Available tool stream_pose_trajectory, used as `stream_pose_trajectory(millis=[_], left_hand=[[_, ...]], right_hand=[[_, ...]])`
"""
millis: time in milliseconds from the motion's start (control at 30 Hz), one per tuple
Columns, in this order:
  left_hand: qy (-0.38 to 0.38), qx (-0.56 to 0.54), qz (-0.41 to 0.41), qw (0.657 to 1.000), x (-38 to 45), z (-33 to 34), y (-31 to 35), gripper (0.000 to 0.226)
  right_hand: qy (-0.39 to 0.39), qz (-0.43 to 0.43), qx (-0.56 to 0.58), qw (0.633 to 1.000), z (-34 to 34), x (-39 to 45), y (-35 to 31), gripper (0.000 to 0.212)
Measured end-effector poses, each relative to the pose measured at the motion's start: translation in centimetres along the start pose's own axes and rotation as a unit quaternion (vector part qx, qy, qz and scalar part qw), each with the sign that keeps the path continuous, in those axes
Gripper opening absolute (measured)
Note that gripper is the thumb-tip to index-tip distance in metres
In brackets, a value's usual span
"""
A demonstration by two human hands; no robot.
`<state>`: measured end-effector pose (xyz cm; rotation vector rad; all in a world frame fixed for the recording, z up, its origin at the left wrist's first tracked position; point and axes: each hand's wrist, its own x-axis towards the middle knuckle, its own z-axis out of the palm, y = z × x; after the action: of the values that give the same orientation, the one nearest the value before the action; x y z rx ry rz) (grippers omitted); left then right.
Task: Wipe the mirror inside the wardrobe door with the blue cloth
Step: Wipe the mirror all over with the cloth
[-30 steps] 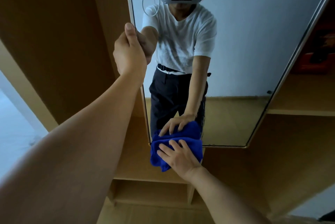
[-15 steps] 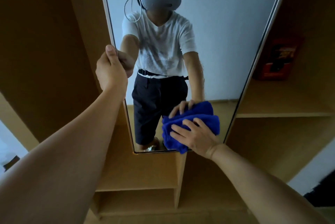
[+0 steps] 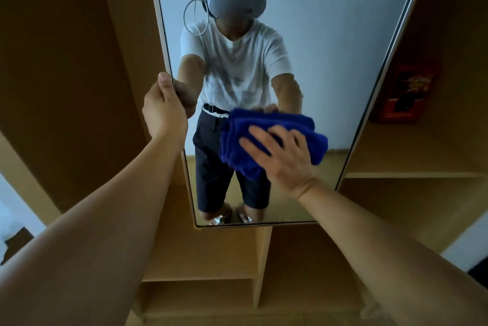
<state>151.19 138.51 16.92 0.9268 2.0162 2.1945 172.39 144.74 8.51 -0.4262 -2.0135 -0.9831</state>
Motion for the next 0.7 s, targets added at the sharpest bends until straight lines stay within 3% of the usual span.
stream_pose_trajectory(millis=[200,500,700], left_hand=[[0.005,-0.01,0.039,0.999,0.5,0.2,-0.6,0.045],[0.027,-0.022,0.06,0.998,1.2,0.7,-1.5,0.045],[0.046,-0.025,0.067,0.996,0.8,1.1,-1.2,0.043]], right_hand=[[-0.162,-0.084,0.04,0.982,1.3,-9.1,-4.2,0.041],[-0.339,-0.115,0.109,0.927,2.6,-16.1,-7.5,0.06],[-0.348,-0.097,0.119,0.925,1.9,-17.9,-6.1,0.06]])
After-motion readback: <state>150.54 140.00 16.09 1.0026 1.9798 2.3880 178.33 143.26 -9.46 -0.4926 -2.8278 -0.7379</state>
